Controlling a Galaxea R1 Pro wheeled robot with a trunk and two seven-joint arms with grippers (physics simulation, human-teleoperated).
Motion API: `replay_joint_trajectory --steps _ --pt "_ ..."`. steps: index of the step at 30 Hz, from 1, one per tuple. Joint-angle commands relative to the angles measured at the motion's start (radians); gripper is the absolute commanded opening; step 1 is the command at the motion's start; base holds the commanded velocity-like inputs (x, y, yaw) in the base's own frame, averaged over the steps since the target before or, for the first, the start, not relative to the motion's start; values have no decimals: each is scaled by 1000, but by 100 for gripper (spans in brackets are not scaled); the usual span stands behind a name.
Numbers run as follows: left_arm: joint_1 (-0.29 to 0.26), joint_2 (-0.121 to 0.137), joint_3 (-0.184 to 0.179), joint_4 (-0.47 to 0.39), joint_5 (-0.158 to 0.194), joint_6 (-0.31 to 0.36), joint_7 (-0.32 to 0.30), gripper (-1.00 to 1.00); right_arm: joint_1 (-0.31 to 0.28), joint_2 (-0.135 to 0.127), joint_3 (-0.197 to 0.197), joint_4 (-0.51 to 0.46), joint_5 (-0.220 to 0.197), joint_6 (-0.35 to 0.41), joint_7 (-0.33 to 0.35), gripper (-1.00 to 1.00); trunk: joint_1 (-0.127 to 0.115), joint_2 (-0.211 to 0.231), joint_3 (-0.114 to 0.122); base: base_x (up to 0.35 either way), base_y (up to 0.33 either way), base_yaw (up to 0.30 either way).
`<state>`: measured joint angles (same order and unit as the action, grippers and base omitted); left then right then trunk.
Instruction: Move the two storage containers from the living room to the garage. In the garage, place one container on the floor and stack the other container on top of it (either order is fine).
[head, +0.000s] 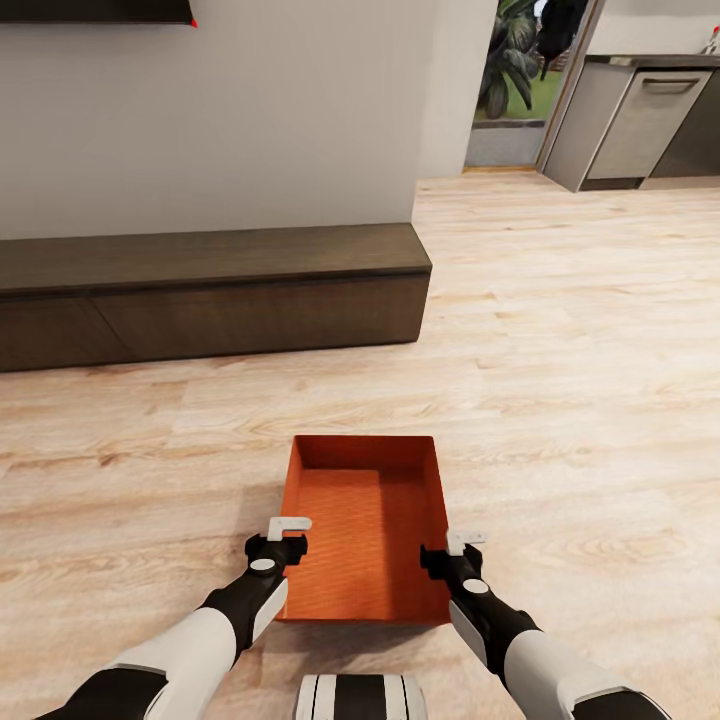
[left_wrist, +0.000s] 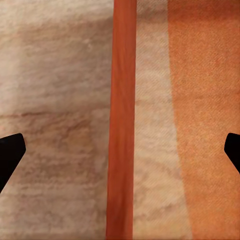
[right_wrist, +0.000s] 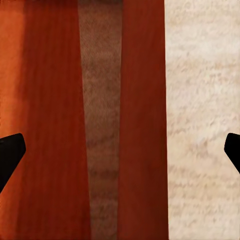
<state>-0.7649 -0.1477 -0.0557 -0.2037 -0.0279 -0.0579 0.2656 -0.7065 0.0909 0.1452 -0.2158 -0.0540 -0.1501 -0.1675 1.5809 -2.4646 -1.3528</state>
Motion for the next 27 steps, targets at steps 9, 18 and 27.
replay_joint_trajectory --steps 9,18,27 --pt "-1 0 -6 0 -3 -2 6 100 -1 -2 8 1 -5 -6 -6 100 0 0 -1 0 0 0" --pt "-1 0 -4 1 -2 -2 6 100 -1 -2 11 1 -3 -3 -5 100 0 0 -1 0 0 0" --pt "-1 2 -5 -1 3 -3 6 -100 -1 1 10 1 -4 -6 -6 -100 0 0 -1 0 0 0"
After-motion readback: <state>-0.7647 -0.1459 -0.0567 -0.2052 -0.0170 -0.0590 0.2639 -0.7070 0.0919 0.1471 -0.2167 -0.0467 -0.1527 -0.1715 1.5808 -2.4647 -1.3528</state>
